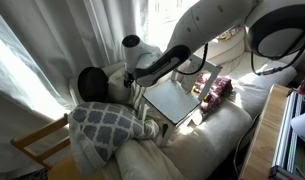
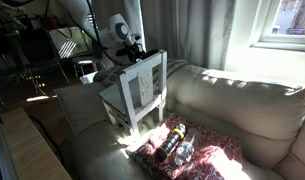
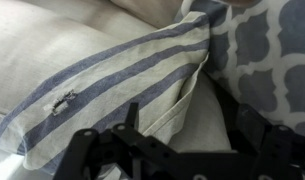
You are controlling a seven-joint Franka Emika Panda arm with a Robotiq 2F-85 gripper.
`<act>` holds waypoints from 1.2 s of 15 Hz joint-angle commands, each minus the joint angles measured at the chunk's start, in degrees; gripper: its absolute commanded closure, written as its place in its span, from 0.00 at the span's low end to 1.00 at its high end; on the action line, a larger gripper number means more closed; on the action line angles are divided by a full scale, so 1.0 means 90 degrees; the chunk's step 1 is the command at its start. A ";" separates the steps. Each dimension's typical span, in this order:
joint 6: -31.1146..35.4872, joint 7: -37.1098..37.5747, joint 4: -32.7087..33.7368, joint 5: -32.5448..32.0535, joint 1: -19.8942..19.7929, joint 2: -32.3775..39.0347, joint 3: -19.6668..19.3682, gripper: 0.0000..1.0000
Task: Put the towel on the chair
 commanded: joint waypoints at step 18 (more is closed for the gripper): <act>-0.0925 0.3308 0.3088 -0.2364 -0.0197 0.2322 -0.0762 0.27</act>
